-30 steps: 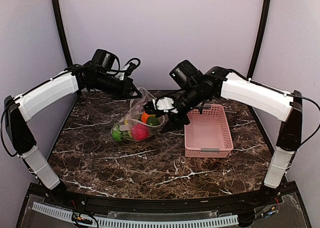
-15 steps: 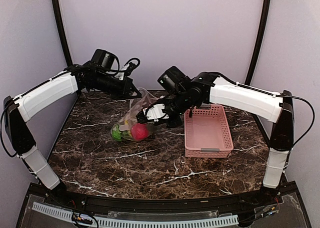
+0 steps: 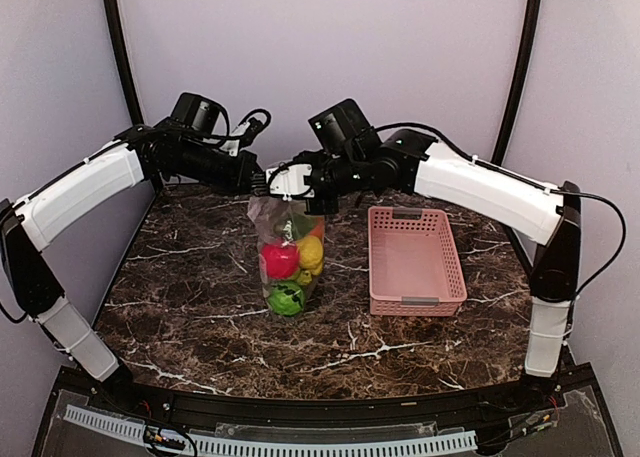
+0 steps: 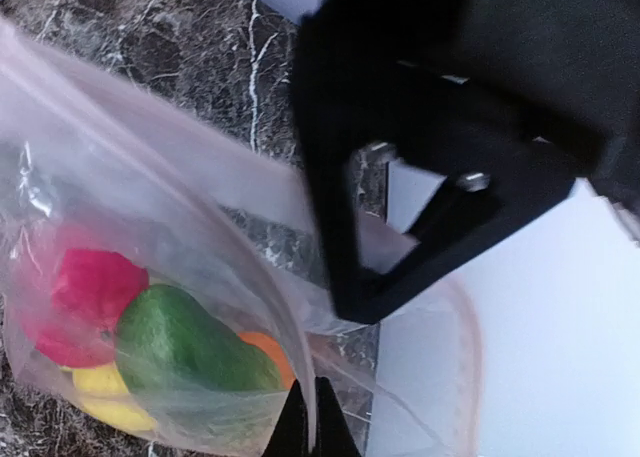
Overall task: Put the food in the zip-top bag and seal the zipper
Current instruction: Adjust the zipper food storage bag.
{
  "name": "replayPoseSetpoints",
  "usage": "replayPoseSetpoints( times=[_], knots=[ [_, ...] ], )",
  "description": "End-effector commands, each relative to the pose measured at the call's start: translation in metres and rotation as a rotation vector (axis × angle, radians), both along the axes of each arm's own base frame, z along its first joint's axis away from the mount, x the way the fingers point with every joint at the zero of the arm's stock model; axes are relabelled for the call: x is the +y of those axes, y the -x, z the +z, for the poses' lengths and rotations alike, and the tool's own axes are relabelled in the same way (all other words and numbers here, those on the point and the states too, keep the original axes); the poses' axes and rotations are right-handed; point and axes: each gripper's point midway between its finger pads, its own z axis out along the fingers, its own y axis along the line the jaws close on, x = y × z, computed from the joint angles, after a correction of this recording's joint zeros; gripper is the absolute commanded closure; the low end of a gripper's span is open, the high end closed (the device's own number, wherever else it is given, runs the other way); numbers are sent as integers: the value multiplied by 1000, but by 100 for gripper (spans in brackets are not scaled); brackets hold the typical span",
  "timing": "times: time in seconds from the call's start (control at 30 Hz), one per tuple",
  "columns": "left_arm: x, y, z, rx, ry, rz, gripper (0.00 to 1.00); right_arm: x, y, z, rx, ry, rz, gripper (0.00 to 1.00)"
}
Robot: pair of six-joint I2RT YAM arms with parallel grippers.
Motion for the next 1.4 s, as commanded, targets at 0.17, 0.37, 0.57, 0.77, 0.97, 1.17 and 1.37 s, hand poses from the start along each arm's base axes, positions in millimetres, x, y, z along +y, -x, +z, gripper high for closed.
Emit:
replayPoseSetpoints(
  times=[0.17,0.37,0.57,0.77,0.97,1.17,1.37],
  knots=[
    [24,-8,70,-244,22,111,99,-4,47,26,163,-42,106,100],
    [6,-4,35,-107,7,22,99,-2,50,26,193,-55,108,100],
    [-18,18,18,-13,71,-98,99,3,48,24,220,-82,83,100],
    [-25,37,46,-52,169,-196,99,7,51,41,288,-156,50,76],
    [-30,47,50,-61,202,-262,99,-24,68,86,475,-259,102,29],
    [-33,55,62,-90,235,-303,99,-95,50,125,684,-410,184,20],
    [-44,76,93,-138,266,-395,99,-157,11,117,768,-502,116,1]
  ],
)
